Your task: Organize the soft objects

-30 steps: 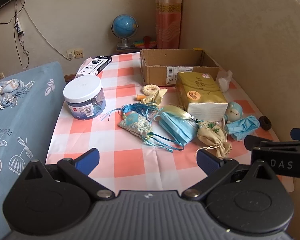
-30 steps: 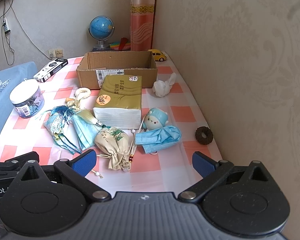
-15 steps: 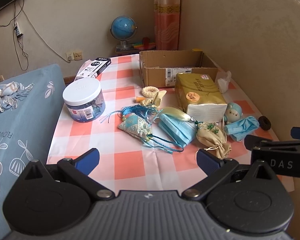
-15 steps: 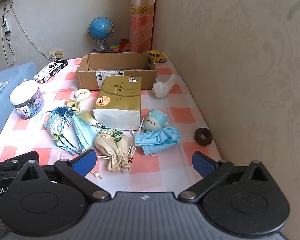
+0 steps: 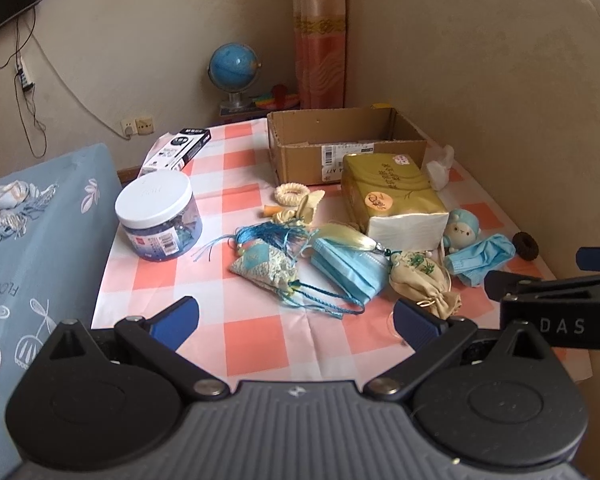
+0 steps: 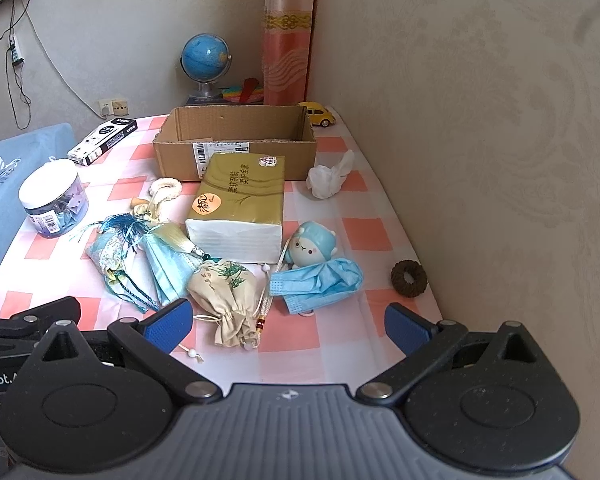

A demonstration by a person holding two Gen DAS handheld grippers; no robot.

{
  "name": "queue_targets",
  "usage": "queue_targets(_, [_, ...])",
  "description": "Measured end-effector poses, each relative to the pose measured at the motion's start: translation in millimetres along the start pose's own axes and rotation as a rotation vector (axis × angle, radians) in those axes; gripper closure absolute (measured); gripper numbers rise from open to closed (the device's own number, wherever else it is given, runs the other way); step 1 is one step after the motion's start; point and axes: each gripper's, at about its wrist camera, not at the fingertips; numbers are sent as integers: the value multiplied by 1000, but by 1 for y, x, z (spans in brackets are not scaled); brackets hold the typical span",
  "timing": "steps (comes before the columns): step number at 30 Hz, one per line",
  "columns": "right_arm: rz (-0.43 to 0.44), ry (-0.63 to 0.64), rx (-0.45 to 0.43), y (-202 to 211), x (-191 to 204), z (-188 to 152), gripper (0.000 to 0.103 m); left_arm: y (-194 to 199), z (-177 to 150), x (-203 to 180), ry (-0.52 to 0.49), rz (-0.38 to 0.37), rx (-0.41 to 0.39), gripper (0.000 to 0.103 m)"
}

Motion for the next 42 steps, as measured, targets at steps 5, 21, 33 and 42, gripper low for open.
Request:
queue_targets(5, [-1,13,1,-3,3,0,0,-2,1,-1,-27,0,-12,0])
queue_targets(21, [65,70,-8,-22,5,0,0,-33,0,15,-36,-95,2,0])
queue_targets(33, [163,123,-13,-42,2,-3,0,-75,0,30,-42,-145,62,0])
queue_targets(42, [206,148,16,-59,-2,-6,0,-110,11,43,-11,-135,76,0])
Point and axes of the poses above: each gripper's, at about its wrist camera, not at the fingertips, and y roughly against the way its jaws point, x to its left, z to its top, and after that the axes turned 7 degrees about -y, right-handed
